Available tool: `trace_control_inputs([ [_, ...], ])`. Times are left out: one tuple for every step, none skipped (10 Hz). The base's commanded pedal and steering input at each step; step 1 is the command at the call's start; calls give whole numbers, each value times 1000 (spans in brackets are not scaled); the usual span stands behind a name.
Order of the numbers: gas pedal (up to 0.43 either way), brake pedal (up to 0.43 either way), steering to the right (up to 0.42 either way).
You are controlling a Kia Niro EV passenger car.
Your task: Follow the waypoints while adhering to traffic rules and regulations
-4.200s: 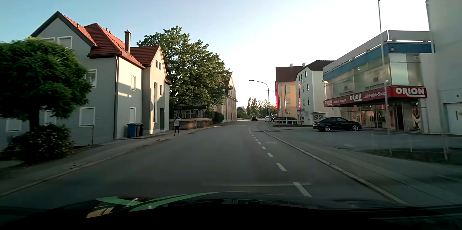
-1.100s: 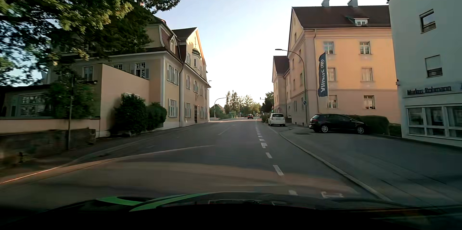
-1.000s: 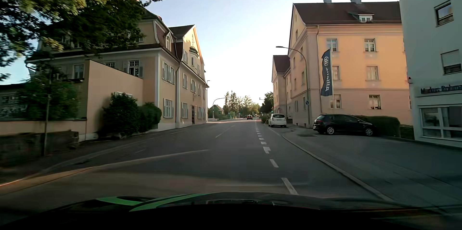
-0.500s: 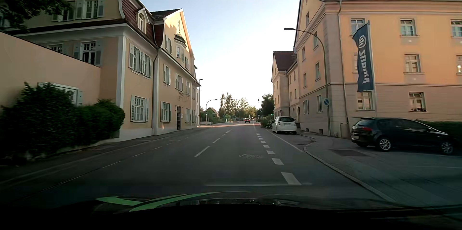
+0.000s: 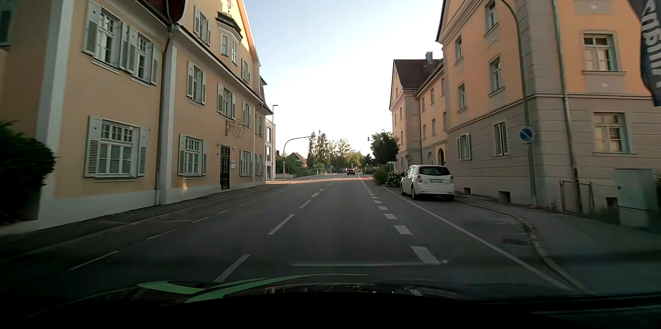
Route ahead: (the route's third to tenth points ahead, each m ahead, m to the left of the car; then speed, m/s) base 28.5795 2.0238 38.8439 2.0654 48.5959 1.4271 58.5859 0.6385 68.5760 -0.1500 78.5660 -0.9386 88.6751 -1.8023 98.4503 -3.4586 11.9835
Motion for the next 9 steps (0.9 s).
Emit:
trace_control_inputs([
  [98, 0, 13],
  [87, 0, 13],
  [87, 0, 12],
  [87, 0, 11],
  [87, 0, 11],
  [87, 0, 10],
  [87, 0, 10],
  [87, 0, 10],
  [87, 0, 9],
])
